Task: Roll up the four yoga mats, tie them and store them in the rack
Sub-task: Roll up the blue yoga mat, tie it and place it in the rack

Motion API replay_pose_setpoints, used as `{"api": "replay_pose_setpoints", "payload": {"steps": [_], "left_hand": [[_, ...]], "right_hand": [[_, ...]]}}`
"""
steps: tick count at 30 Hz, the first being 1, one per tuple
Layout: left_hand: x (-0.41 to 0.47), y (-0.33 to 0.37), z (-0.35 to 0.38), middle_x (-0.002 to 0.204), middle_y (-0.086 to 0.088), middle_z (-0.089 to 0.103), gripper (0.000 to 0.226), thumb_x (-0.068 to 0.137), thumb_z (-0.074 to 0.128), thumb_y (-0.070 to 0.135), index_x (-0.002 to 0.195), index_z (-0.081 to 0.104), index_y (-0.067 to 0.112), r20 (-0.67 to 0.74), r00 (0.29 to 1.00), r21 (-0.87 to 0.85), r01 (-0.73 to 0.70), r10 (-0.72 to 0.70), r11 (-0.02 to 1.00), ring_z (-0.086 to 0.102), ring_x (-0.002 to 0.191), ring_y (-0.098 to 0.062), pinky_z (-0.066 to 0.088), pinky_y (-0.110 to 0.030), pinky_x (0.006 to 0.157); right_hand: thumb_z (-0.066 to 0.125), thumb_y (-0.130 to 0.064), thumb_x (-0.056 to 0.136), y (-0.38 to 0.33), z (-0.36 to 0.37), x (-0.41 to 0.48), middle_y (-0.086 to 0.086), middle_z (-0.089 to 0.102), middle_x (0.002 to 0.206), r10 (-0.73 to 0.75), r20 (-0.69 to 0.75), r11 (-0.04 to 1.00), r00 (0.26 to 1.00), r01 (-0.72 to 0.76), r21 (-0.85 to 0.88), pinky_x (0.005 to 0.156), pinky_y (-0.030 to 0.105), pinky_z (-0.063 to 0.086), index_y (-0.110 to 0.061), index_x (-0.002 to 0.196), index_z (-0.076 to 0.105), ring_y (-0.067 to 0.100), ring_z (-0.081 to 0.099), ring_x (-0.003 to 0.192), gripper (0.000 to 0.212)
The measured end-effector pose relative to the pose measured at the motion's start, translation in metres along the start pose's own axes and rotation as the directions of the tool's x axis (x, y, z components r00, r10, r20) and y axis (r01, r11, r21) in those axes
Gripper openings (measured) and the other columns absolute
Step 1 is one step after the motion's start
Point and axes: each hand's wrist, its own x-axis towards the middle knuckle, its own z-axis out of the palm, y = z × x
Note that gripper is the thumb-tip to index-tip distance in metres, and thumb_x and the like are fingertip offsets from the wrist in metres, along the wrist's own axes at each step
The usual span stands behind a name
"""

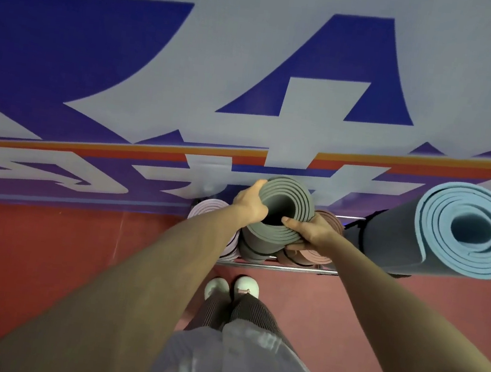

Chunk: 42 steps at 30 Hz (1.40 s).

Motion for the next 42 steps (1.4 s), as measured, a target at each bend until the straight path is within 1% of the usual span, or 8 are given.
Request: {"api": "replay_pose_setpoints", "payload": {"steps": [7,10,15,19,24,30,33,42], "left_hand": [[0.003,-0.034,0.022,0.128,-0.017,0.055,0.074,0.089,0.055,0.008,0.150,0.017,0.027,0.023,0.999,0.105,0.030,-0.033,0.994,0.054,0.115,-0.034,0.039,-0.032,0.080],[0.012,-0.041,0.029,0.123,-0.017,0.058,0.076,0.090,0.056,0.009,0.150,0.014,0.028,0.010,0.999,0.121,0.039,-0.041,0.992,0.056,0.110,-0.034,0.039,-0.033,0.077],[0.020,-0.045,0.032,0.099,-0.016,0.060,0.091,0.089,0.054,0.000,0.152,-0.003,0.034,-0.002,1.000,0.087,0.013,-0.012,0.996,0.058,0.082,-0.026,0.048,-0.035,0.073],[0.026,-0.055,0.044,0.134,-0.015,0.047,0.088,0.087,0.054,-0.002,0.151,0.008,0.036,-0.050,0.999,0.097,-0.017,0.022,0.995,0.055,0.112,-0.033,0.047,-0.040,0.091],[0.036,-0.067,0.059,0.129,-0.014,0.053,0.084,0.085,0.058,0.001,0.150,0.015,0.035,-0.066,0.997,0.144,-0.016,0.025,0.989,0.055,0.112,-0.033,0.047,-0.043,0.093],[0.050,-0.075,0.066,0.123,-0.006,0.058,0.078,0.090,0.057,0.018,0.149,0.012,0.040,-0.151,0.988,0.434,0.046,0.023,0.900,0.061,0.103,-0.033,0.046,-0.038,0.073],[0.052,-0.087,0.073,0.117,-0.003,0.063,0.079,0.089,0.059,0.022,0.151,0.012,0.039,-0.145,0.989,0.541,0.064,0.017,0.838,0.056,0.109,-0.026,0.042,-0.034,0.083],[0.062,-0.089,0.066,0.132,-0.006,0.053,0.082,0.092,0.059,0.022,0.151,0.004,0.036,-0.002,1.000,0.568,0.023,-0.027,0.823,0.040,0.126,-0.028,0.038,-0.039,0.094]], "right_hand": [[0.076,-0.017,0.079,0.028,0.014,0.011,0.016,0.061,0.111,0.018,-0.070,0.999,0.997,-0.021,-0.048,0.066,0.043,0.059,-0.008,0.117,0.047,0.031,0.063,0.096,0.048],[0.084,-0.032,0.066,0.035,0.018,0.021,0.015,0.056,0.126,0.006,-0.150,0.995,0.989,-0.020,-0.094,0.089,0.052,0.052,-0.010,0.133,0.039,0.033,0.057,0.110,0.083],[0.070,-0.022,0.084,0.029,0.024,0.027,0.019,0.044,0.138,-0.147,-0.206,0.925,0.967,0.061,-0.375,0.099,0.043,0.042,-0.022,0.150,0.011,0.037,0.048,0.122,0.089],[0.068,-0.031,0.085,0.036,0.029,0.036,0.018,0.025,0.149,-0.260,-0.148,0.737,0.954,0.097,-0.669,0.101,0.044,0.040,-0.028,0.151,-0.001,0.038,0.044,0.126,0.095],[0.063,-0.054,0.081,0.049,0.016,0.042,0.002,0.011,0.158,-0.229,-0.081,0.432,0.970,0.027,-0.902,0.112,0.047,0.017,-0.028,0.150,-0.010,0.032,0.018,0.141,0.104],[0.057,-0.057,0.084,0.046,0.009,0.065,0.004,0.000,0.160,-0.220,-0.047,0.267,0.974,0.014,-0.964,0.113,0.055,-0.003,-0.030,0.150,-0.008,0.033,-0.007,0.145,0.097],[0.057,-0.056,0.084,0.057,0.010,0.072,0.003,-0.007,0.160,-0.179,-0.020,0.165,0.984,0.010,-0.986,0.113,0.055,-0.004,-0.030,0.150,-0.008,0.032,-0.011,0.145,0.097],[0.060,-0.052,0.085,0.066,0.014,0.075,0.002,-0.009,0.159,-0.128,-0.060,0.246,0.990,-0.027,-0.969,0.114,0.052,0.002,-0.032,0.149,-0.014,0.029,-0.007,0.146,0.099]]}}
